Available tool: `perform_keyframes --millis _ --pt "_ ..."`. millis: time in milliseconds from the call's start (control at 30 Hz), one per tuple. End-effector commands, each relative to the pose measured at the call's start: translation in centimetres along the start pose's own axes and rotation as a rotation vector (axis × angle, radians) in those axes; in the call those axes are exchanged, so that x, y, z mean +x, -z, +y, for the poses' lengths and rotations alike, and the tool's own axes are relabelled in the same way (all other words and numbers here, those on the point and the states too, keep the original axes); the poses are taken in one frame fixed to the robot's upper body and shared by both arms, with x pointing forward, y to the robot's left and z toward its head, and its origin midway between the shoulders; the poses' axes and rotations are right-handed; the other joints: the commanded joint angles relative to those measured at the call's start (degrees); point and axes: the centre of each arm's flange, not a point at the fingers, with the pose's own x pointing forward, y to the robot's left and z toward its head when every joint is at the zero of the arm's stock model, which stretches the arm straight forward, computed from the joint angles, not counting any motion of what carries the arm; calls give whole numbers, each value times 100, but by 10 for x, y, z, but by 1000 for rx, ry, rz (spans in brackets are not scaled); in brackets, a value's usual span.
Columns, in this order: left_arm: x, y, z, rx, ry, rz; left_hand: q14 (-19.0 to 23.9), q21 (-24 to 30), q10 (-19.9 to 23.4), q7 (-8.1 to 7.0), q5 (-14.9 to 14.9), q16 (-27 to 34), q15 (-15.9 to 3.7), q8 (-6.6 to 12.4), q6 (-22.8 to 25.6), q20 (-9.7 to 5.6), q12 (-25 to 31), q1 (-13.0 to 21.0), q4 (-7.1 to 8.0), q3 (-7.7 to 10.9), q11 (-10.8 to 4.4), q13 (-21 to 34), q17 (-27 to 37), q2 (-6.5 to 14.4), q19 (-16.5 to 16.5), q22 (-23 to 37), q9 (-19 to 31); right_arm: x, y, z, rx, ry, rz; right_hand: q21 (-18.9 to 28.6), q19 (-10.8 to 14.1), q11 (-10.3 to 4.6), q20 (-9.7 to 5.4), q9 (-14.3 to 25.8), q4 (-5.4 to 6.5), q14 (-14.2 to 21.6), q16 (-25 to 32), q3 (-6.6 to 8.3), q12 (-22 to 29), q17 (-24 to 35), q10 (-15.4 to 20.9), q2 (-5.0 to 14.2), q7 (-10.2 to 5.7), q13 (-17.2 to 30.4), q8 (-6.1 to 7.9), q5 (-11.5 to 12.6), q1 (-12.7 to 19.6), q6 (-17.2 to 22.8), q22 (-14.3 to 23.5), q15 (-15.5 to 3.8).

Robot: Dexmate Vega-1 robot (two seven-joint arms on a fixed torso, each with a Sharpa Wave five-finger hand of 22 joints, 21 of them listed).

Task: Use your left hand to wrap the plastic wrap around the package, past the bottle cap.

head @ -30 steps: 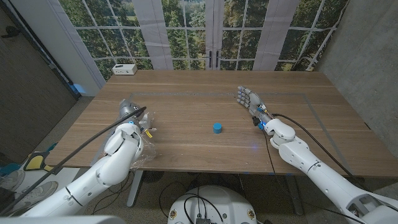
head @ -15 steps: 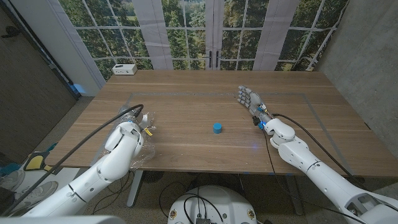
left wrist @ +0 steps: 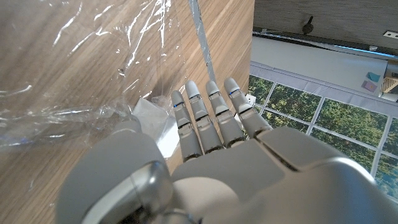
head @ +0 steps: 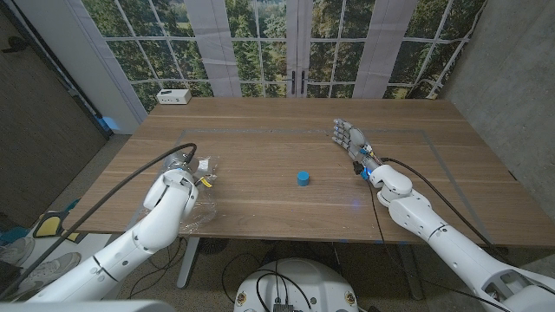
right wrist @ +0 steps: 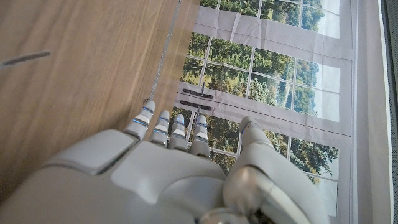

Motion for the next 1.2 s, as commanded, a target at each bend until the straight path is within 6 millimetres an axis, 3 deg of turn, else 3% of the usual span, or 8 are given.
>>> perform_keyframes --millis 33,167,233,433,700,767,1200 --pt "-28 6 6 -32 -40 -4 64 -23 139 -48 22 -42 -425 48 156 26 51 208 -194 53 -48 6 -6 -70 -64 -6 22 -3 0 2 5 -9 -7 49 44 -46 24 14 23 47 42 9 -4 15 22 15 -50 9 -18 16 -36 17 11 29" --pt "-41 4 5 -31 -67 -29 77 -56 357 -56 22 -66 -496 112 482 -20 136 486 -479 168 -205 27 -13 -166 -97 -8 30 -3 0 5 7 -12 -10 49 47 -29 23 14 21 44 39 12 -4 13 21 17 -47 9 -16 17 -32 22 11 29" --pt "-45 1 2 -22 -77 -33 89 -62 376 -66 21 -66 -514 120 527 -33 143 535 -526 187 -231 31 -14 -180 -105 -8 31 -4 0 6 1 -15 -8 49 46 -38 20 14 19 43 38 16 -5 12 19 19 -46 9 -15 19 -28 25 11 24" --pt "-54 1 -7 -16 -82 -53 199 -111 516 -143 12 -56 -680 139 764 -120 199 894 -883 298 -454 82 -21 -337 -182 -6 46 -8 -1 11 2 -24 -13 47 45 -38 20 14 17 47 37 21 -4 10 22 23 -50 9 -13 21 -22 30 11 21" --pt "-63 -3 -16 25 -49 -92 148 -164 444 -228 36 -86 -773 112 794 -182 177 1145 -1123 305 -586 136 -13 -544 -292 -1 63 -16 1 14 -1 -15 -7 46 45 -44 14 14 21 48 36 25 -2 9 28 27 -52 10 -14 22 -21 29 11 17" --pt "-66 -6 -20 57 -58 -80 66 -204 323 -281 87 -94 -845 97 799 -204 135 1406 -1258 327 -653 180 17 -619 -376 2 77 -18 3 14 2 -13 -2 46 46 -57 8 14 24 45 35 27 -3 10 26 31 -55 10 -13 23 -21 30 11 10" --pt "-67 -3 -35 112 75 -15 -468 -326 -222 -519 226 -126 -837 -34 454 -231 -22 1774 -1219 211 -696 361 128 -700 -655 20 132 -23 4 16 3 -1 -3 46 48 -61 -9 14 49 55 41 31 3 17 40 48 -65 10 -11 26 -34 37 12 0"
